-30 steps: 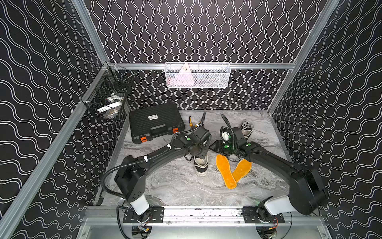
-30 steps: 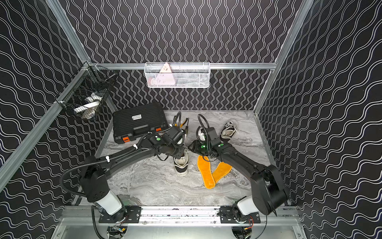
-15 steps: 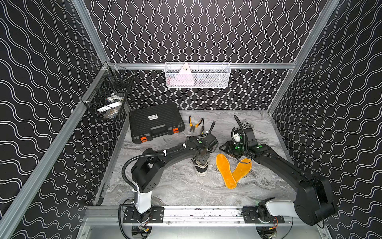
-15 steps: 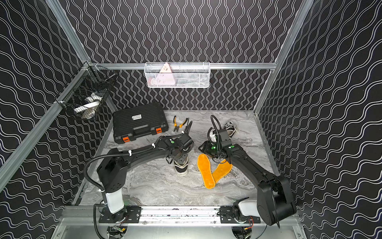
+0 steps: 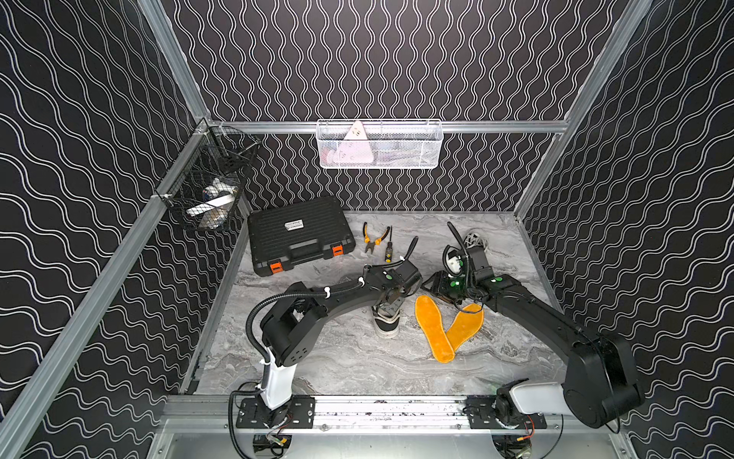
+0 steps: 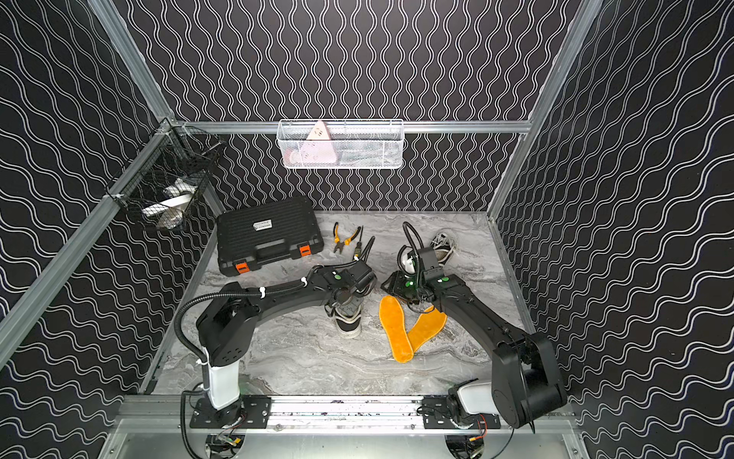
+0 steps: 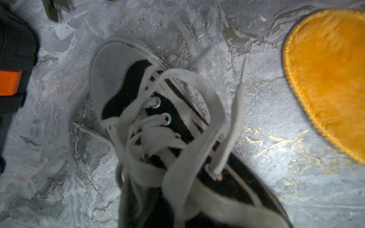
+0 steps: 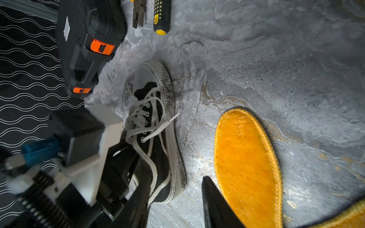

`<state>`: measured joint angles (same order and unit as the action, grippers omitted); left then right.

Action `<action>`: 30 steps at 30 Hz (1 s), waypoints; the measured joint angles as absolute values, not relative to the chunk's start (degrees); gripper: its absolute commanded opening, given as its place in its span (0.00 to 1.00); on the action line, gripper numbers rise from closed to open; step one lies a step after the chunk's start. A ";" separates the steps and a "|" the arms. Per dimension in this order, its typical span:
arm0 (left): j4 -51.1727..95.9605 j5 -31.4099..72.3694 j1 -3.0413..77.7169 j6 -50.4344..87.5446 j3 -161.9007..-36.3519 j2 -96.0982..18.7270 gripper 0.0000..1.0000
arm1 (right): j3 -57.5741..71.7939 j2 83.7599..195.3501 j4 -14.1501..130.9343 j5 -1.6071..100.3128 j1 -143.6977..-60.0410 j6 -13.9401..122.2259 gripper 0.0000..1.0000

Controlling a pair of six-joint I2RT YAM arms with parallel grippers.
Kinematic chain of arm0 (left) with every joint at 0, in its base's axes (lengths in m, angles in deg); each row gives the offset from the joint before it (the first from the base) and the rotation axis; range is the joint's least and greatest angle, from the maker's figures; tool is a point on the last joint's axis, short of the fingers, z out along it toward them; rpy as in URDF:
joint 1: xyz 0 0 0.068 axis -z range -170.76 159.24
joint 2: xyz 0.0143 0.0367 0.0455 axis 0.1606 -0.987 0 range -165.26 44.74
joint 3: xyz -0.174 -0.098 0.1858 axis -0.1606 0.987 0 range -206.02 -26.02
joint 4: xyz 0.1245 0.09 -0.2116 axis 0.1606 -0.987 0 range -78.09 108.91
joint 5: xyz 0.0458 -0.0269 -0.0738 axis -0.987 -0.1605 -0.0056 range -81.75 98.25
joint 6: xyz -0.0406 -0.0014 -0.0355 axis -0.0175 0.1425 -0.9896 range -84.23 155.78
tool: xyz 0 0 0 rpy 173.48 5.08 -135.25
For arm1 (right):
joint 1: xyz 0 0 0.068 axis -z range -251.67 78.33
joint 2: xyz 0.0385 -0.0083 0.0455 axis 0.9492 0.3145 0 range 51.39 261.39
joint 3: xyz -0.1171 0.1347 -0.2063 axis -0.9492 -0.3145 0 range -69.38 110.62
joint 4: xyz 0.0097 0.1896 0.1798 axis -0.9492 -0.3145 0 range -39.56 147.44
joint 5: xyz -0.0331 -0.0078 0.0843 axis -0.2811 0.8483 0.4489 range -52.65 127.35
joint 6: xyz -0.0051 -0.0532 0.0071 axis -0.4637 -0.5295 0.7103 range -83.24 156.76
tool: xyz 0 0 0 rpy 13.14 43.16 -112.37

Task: Insert the insole into the shoe
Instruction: Adjust the shoe at the center of the board.

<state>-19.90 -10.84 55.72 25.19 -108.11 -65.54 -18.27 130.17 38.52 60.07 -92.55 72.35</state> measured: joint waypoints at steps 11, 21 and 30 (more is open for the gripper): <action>-25.53 -1.46 53.47 23.66 -113.02 -62.21 0.00 | -19.54 131.35 38.59 65.23 -99.00 71.72 0.61; -32.59 9.68 47.81 19.79 -116.48 -61.23 0.00 | -16.10 140.45 37.98 55.57 -108.70 74.89 0.27; -31.28 16.68 39.26 15.98 -105.70 -52.62 0.00 | -9.37 145.21 36.23 49.58 -102.37 70.04 0.29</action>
